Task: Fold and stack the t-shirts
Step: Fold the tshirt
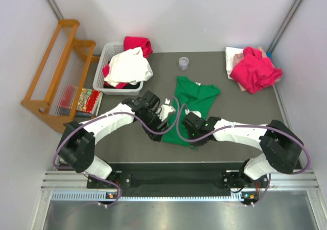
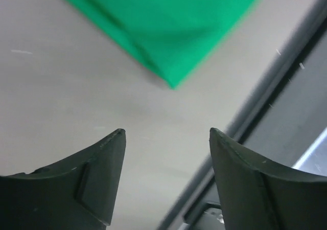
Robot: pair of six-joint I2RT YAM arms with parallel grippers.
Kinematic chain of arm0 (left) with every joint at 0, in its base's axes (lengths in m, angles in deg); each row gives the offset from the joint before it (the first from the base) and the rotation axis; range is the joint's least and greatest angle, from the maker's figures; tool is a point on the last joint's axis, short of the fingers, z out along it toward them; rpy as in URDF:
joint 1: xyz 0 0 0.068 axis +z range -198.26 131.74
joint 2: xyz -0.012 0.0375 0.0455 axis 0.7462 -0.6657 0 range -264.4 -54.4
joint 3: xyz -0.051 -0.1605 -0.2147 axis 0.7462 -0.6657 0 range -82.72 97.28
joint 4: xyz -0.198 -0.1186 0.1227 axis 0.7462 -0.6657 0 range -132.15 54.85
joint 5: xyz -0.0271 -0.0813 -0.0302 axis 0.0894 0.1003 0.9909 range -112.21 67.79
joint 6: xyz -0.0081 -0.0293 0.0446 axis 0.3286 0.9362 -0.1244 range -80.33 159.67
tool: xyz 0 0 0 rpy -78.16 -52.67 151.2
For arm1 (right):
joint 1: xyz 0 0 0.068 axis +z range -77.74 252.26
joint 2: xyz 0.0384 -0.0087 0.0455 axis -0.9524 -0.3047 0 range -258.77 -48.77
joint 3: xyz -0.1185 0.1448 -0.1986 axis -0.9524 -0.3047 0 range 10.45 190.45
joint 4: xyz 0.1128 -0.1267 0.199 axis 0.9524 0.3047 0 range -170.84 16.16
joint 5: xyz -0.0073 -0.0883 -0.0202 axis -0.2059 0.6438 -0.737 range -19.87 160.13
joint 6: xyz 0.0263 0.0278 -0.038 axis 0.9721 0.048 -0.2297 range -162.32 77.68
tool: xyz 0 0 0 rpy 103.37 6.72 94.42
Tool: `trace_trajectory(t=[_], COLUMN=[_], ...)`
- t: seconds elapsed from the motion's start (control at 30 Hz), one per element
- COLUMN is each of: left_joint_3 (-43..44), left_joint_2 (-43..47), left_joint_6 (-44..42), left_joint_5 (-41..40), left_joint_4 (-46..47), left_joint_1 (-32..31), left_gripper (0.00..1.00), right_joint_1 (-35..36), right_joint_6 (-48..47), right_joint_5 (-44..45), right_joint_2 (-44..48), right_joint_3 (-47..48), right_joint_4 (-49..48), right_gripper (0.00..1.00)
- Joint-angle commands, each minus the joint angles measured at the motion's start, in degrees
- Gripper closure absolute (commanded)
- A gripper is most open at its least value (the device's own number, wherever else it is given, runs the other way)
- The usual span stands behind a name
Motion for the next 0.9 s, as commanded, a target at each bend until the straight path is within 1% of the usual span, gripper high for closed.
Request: trace_trajectory(t=[0.0, 0.1, 0.27, 0.47, 0.5, 0.63, 0.7, 0.87], left_joint_3=[-3.25, -3.78, -3.08, -2.19, -2.45, -3.16, -2.99, -3.16], left_joint_2=[1.01, 0.04, -2.42, -6.11, -7.07, -8.75, -9.27, -10.59], left_joint_6=[1.76, 3.96, 7.65, 11.52, 13.44, 15.75, 18.29, 19.52], left_joint_5=[1.47, 1.65, 2.44, 1.47, 1.30, -0.90, -2.48, -4.41], left_joint_4=[2.34, 4.72, 7.97, 10.61, 11.31, 12.54, 12.89, 14.04], left_joint_1=[-5.31, -6.02, -5.93, -5.93, -5.93, -5.76, -5.76, -5.58], left_gripper=[0.33, 0.38, 0.40, 0.43, 0.44, 0.44, 0.44, 0.44], right_joint_1=[0.21, 0.21, 0.21, 0.12, 0.12, 0.12, 0.12, 0.21], right_joint_6=[-0.28, -0.28, -0.28, -0.11, -0.19, -0.02, 0.16, 0.33], right_joint_5=[-1.41, -1.41, -1.67, -1.76, -1.76, -1.67, -1.58, -1.93], right_joint_2=[-1.81, -2.78, -3.92, -4.45, -4.45, -4.28, -4.28, -4.54], right_joint_3=[2.47, 2.99, 4.23, 4.58, 4.58, 4.41, 4.23, 4.14], right_joint_4=[-1.25, -1.52, -1.78, -2.04, -1.96, -1.78, -1.96, -2.48], right_gripper=[1.00, 1.00, 1.00, 1.00, 1.00, 1.00, 1.00, 1.00])
